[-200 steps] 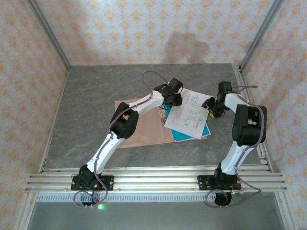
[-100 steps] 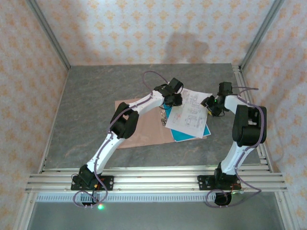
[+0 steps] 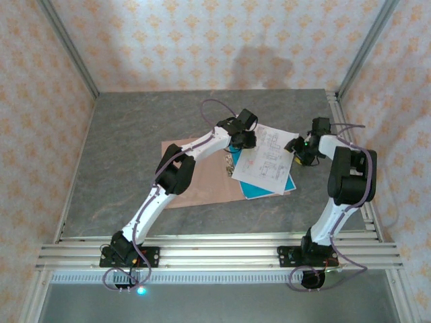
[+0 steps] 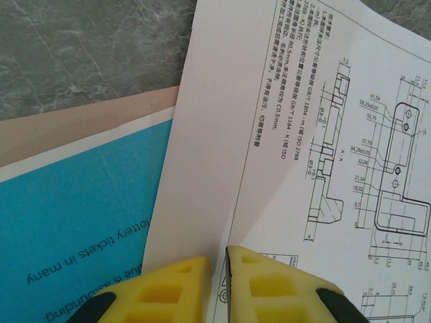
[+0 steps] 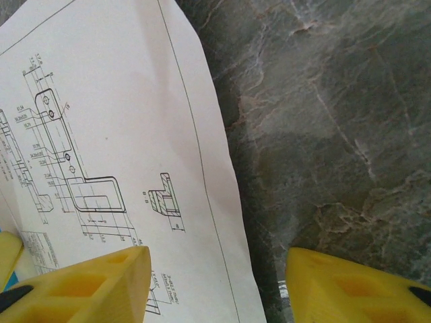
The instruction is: Put the files into the folder
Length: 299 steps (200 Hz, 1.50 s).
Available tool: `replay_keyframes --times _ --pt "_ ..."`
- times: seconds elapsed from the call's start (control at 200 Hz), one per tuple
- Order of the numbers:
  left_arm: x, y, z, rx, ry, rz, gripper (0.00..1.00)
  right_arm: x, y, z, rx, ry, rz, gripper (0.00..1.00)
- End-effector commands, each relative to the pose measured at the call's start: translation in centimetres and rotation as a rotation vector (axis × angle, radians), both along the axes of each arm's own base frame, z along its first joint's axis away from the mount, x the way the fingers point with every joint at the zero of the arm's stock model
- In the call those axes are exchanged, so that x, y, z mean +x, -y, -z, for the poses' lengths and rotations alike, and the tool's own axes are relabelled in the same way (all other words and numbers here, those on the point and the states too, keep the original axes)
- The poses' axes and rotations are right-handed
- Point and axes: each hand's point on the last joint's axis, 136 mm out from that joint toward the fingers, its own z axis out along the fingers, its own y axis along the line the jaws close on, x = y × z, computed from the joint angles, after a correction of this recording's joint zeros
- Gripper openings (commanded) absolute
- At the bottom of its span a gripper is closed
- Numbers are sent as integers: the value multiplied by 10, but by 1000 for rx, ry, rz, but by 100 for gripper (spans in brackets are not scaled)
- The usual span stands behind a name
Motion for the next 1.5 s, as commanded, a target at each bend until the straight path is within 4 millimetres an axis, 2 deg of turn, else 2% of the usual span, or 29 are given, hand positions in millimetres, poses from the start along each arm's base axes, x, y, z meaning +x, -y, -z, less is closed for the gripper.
replay_keyframes --times 0.0,0.32,0.57,0.876,1.166,1.491 --pt "-19 -28 55 136 -123 0 16 16 -3 0 7 42 -57 55" --pt "-18 -26 55 128 -123 -1 16 19 -10 -5 -20 39 -81 41" --pt "-19 -25 56 129 -127 1 16 14 -7 -5 -39 31 -81 40" --pt "-19 -27 55 139 -127 6 16 13 -7 -22 17 95 -40 42" --pt "-19 -26 55 138 -125 8 16 17 -17 -39 96 147 -45 43" --pt "-19 -27 55 140 -126 8 16 9 -18 -41 101 144 -40 39"
